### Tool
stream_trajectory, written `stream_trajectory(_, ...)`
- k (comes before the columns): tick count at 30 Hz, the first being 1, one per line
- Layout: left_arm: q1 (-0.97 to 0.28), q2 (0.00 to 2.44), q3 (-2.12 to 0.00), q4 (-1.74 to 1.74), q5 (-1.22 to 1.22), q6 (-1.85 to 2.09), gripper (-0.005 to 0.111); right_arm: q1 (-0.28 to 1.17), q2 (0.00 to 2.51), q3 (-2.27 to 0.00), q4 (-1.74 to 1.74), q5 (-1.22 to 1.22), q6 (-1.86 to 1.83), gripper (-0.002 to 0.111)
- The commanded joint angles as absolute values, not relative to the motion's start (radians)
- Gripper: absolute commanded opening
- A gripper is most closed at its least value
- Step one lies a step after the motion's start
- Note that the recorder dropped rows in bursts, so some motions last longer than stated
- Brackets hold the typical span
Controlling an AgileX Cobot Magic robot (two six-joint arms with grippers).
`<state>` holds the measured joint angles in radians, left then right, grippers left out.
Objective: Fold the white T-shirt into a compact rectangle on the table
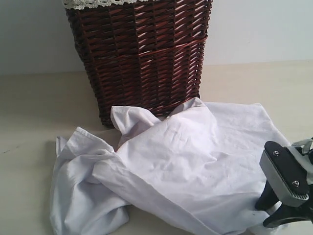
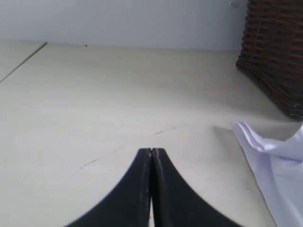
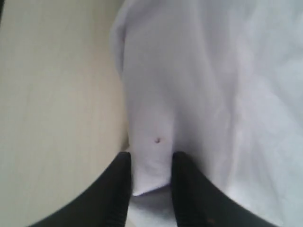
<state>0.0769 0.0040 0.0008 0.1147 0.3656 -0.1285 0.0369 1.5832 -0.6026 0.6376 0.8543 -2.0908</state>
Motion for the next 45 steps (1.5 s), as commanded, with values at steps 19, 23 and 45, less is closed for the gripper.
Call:
stream_trajectory(19,0.081,0.0,0.0,0.116,0.358,-0.127,0.0,0.034,1.624,-0.628,1.044,0.643,-2.092,0.0)
stream_trajectory(23,0.081,0.0,0.0,0.116,0.358,-0.127,0.0,0.034,1.48,-0.628,0.886,0.943,-2.107,0.012)
stream_trajectory(45,0.081,0.0,0.0,0.116,0.358,-0.127,0.0,0.034,1.641,-0.537,0.794,0.664,-2.107,0.04)
